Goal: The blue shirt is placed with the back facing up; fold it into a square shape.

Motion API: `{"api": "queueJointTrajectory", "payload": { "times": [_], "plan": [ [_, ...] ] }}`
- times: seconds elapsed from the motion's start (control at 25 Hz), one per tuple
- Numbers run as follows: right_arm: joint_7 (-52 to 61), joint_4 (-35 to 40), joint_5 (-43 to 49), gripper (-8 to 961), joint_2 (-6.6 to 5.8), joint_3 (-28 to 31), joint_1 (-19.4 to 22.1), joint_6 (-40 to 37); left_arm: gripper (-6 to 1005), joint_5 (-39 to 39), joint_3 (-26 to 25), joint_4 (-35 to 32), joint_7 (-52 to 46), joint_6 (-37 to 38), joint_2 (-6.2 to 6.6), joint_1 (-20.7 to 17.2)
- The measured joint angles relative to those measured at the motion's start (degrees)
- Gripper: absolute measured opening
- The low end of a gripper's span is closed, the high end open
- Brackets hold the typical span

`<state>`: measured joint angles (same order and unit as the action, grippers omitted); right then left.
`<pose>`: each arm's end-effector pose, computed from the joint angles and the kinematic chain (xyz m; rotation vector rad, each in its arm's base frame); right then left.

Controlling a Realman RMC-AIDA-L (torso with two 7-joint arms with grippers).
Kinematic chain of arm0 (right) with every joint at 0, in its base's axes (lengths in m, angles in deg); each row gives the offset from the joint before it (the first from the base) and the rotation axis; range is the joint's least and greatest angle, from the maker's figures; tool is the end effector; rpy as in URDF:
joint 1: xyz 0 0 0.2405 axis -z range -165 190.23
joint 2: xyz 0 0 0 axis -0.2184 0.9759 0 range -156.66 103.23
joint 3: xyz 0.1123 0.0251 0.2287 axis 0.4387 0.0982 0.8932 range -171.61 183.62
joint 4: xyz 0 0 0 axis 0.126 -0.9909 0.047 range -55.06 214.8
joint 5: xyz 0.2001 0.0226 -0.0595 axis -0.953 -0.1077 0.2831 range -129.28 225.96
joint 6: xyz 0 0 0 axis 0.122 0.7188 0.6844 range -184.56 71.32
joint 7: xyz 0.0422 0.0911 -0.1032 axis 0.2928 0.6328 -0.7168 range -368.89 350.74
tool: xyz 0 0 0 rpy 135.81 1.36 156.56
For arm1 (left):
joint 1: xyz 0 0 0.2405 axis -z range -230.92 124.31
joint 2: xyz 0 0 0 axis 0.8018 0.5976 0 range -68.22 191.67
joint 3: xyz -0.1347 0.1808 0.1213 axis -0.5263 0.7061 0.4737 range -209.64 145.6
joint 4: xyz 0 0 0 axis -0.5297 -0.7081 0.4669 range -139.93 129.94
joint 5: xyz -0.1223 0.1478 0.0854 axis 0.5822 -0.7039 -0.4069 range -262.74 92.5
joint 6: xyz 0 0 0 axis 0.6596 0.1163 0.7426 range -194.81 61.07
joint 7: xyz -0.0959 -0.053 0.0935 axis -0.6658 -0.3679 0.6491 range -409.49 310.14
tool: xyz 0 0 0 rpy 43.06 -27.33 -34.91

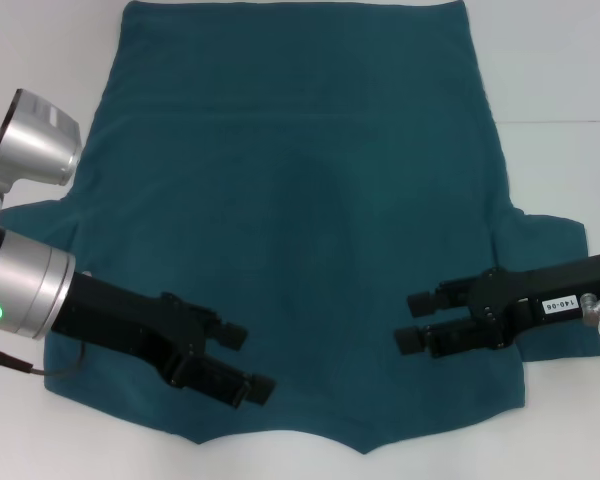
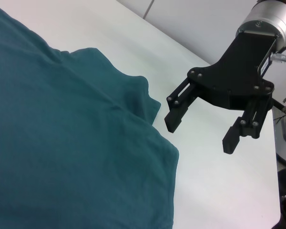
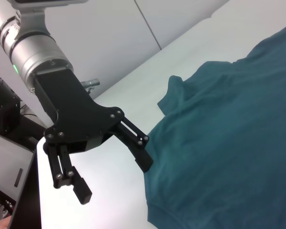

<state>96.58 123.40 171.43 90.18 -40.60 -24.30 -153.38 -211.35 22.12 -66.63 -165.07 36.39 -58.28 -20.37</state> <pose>0.2255 0.3416 0.0062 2.9455 -0.9808 -0.4436 -0.2031 0.3228 0.0136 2.9618 0.9030 0.2026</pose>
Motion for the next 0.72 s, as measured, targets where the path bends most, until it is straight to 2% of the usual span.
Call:
{"api": "queueJointTrajectory", "payload": {
  "times": [0.6, 0.72],
  "plan": [
    [0.10, -0.29, -0.05, 794, -0.05, 0.07, 0.36, -0.09, 908, -0.07, -0.06, 0.03, -0.06, 0.16, 0.03, -0.31],
    [1.19, -0.37, -0.04, 794, -0.07, 1.94, 0.38, 0.36, 903, -0.08, -1.69, 0.03, -2.26, -0.14, 0.11, -0.32]
  ]
}}
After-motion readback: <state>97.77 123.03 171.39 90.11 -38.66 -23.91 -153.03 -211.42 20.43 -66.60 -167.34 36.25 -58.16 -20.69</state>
